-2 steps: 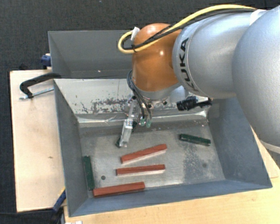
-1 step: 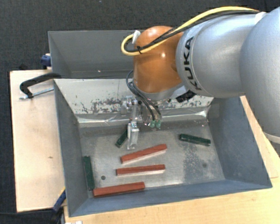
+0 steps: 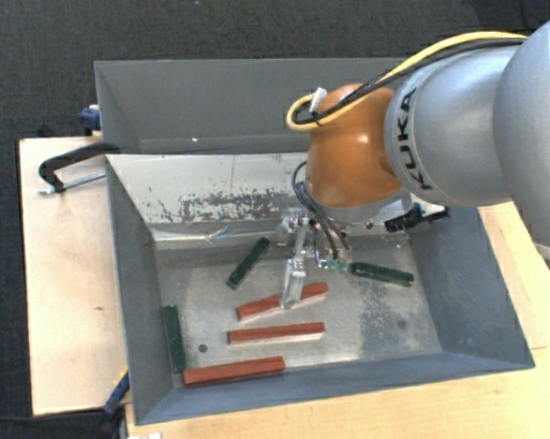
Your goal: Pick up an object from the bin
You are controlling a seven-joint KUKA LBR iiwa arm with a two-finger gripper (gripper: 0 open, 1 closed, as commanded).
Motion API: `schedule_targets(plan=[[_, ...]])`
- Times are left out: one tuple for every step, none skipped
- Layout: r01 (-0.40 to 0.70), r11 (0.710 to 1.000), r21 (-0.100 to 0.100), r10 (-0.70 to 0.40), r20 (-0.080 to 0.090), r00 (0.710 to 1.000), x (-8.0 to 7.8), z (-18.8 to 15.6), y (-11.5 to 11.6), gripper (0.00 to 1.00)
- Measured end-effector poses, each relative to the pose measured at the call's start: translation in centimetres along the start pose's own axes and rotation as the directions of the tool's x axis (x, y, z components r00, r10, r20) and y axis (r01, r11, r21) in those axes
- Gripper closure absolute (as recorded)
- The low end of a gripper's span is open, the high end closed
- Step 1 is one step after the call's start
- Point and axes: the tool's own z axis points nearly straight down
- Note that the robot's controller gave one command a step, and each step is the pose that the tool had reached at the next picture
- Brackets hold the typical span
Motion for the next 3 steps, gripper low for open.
schedule_targets(plan=[[0.210, 0.978, -0.001, -0.210, 0.004, 0.978, 0.28, 5.12, 0.03, 0.00], [0.150, 0.989, -0.001, -0.150, 0.004, 0.989, 1.20, 4.94, 0.02, 1.00], [0.150, 0.989, -0.002, -0.150, 0.004, 0.989, 1.21, 4.97, 0.01, 1.00]])
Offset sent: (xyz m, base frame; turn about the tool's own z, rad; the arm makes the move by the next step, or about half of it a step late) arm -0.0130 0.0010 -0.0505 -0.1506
